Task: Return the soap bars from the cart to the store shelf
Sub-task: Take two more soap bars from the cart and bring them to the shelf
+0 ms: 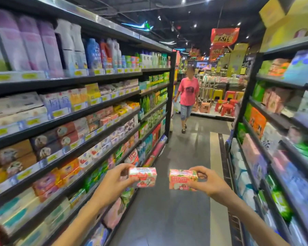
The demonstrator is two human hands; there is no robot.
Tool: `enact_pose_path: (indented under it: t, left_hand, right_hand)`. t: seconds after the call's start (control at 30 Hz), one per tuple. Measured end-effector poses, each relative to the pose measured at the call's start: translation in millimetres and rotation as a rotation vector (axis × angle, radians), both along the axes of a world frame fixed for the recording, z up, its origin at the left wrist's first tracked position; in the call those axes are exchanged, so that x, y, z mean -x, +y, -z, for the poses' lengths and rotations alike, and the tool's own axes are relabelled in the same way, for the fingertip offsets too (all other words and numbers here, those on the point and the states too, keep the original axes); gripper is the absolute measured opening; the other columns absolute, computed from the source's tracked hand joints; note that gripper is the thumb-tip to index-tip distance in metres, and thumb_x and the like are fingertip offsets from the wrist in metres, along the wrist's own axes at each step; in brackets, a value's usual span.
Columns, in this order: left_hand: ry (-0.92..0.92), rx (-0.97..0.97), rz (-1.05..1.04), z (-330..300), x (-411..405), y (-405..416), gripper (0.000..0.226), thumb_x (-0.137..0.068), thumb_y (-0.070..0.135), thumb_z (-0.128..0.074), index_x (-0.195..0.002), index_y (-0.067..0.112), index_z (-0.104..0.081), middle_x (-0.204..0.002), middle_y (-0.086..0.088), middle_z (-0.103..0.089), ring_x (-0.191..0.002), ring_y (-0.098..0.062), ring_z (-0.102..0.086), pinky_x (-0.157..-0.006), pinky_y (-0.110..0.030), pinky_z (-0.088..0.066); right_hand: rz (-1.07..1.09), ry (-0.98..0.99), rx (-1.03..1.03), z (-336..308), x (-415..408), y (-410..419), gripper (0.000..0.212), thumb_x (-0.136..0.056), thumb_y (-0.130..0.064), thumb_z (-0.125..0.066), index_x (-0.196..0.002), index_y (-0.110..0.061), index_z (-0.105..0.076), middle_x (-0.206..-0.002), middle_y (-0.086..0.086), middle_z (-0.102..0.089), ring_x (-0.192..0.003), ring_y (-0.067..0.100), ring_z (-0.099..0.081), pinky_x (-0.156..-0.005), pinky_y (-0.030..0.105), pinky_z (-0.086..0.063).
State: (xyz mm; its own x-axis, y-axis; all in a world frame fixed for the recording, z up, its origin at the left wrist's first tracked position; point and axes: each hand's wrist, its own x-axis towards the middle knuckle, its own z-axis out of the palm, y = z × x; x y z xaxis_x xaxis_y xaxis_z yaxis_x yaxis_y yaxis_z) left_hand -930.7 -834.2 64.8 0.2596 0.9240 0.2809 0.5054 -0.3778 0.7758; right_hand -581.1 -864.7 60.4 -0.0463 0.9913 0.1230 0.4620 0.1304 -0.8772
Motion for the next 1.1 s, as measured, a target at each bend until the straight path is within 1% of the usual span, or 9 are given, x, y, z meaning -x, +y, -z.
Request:
enact_pose_path:
  t: [0.13,0.23,0.3,0.4,0.5,0.6,0.9,1.0,1.1]
  left_hand:
    - [0.006,0.003,-0.022,-6,-14,80,0.032,-0.085,0.035,-0.076,-0.115,0.032,-0.064,-0.106,0.018,-0.069,-0.096,0.003,-0.065,-0.085,-0.028,-0.055]
    - [0.026,-0.013,-0.079,-4,-18,136,0.034,-0.084,0.04,-0.076,-0.115,0.033,-0.064,-0.106,0.018,-0.069,-0.096,0.002,-0.064,-0.086,-0.03,-0.055]
    - [0.032,-0.013,-0.131,-1,-18,172,0.035,-0.083,0.046,-0.075,-0.115,0.035,-0.063,-0.106,0.019,-0.069,-0.096,0.002,-0.064,-0.085,-0.03,-0.055]
    - [0.041,-0.022,-0.212,1,-19,221,0.032,-0.084,0.048,-0.073,-0.112,0.038,-0.063,-0.106,0.019,-0.068,-0.096,0.001,-0.064,-0.083,-0.032,-0.056]
    - [0.063,-0.033,-0.345,-3,-22,266,0.031,-0.084,0.046,-0.074,-0.112,0.037,-0.063,-0.107,0.019,-0.067,-0.097,0.003,-0.062,-0.085,-0.027,-0.053]
    - [0.062,-0.043,-0.476,-11,-27,304,0.033,-0.084,0.038,-0.076,-0.114,0.032,-0.064,-0.106,0.019,-0.067,-0.096,0.007,-0.061,-0.082,-0.016,-0.049]
    - [0.043,-0.019,-0.795,-16,-11,381,0.031,-0.085,0.044,-0.074,-0.113,0.035,-0.063,-0.105,0.018,-0.068,-0.093,0.001,-0.064,-0.079,-0.027,-0.053]
    - [0.047,-0.017,-0.871,-14,1,408,0.035,-0.086,0.049,-0.072,-0.117,0.037,-0.061,-0.111,0.02,-0.066,-0.099,0.004,-0.061,-0.085,-0.026,-0.053]
    - [0.039,-0.038,-0.936,-9,14,438,0.034,-0.086,0.045,-0.073,-0.117,0.035,-0.062,-0.11,0.025,-0.064,-0.098,0.013,-0.058,-0.086,-0.016,-0.048]
  right_hand:
    - [-0.033,0.009,-0.028,-11,-18,88,0.044,-0.069,-0.036,-0.086,-0.108,-0.025,-0.07,-0.103,-0.001,-0.075,-0.099,0.018,-0.07,-0.088,0.044,-0.057]
    - [-0.07,-0.011,-0.042,-14,-25,159,0.037,-0.075,-0.019,-0.083,-0.11,-0.02,-0.068,-0.101,-0.005,-0.075,-0.098,0.015,-0.071,-0.085,0.031,-0.057]
    - [-0.13,0.009,-0.038,-14,-27,207,0.035,-0.079,-0.01,-0.08,-0.11,-0.018,-0.068,-0.1,-0.004,-0.076,-0.098,0.014,-0.071,-0.085,0.035,-0.058]
    - [-0.245,0.018,-0.04,-13,-23,282,0.036,-0.081,-0.011,-0.079,-0.114,-0.018,-0.067,-0.104,-0.003,-0.075,-0.099,0.014,-0.071,-0.084,0.038,-0.059]
    - [-0.351,0.024,-0.047,-17,-16,358,0.039,-0.082,-0.012,-0.079,-0.118,-0.017,-0.065,-0.104,-0.003,-0.075,-0.097,0.014,-0.071,-0.079,0.031,-0.059]
    - [-0.471,-0.003,-0.051,-24,-6,434,0.039,-0.08,-0.016,-0.08,-0.115,-0.024,-0.066,-0.104,-0.007,-0.075,-0.097,0.014,-0.071,-0.084,0.039,-0.059]
    - [-0.744,-0.04,-0.052,-37,52,602,0.042,-0.08,-0.024,-0.081,-0.118,-0.02,-0.064,-0.102,-0.006,-0.075,-0.093,0.009,-0.071,-0.075,0.026,-0.057]
    - [-0.802,-0.044,-0.05,-34,81,645,0.042,-0.079,-0.022,-0.082,-0.118,-0.018,-0.065,-0.102,-0.005,-0.074,-0.091,0.008,-0.071,-0.073,0.024,-0.056]
    - [-0.866,-0.051,-0.071,-33,109,685,0.04,-0.08,-0.019,-0.081,-0.116,-0.018,-0.065,-0.103,-0.005,-0.074,-0.09,0.006,-0.071,-0.072,0.02,-0.054]
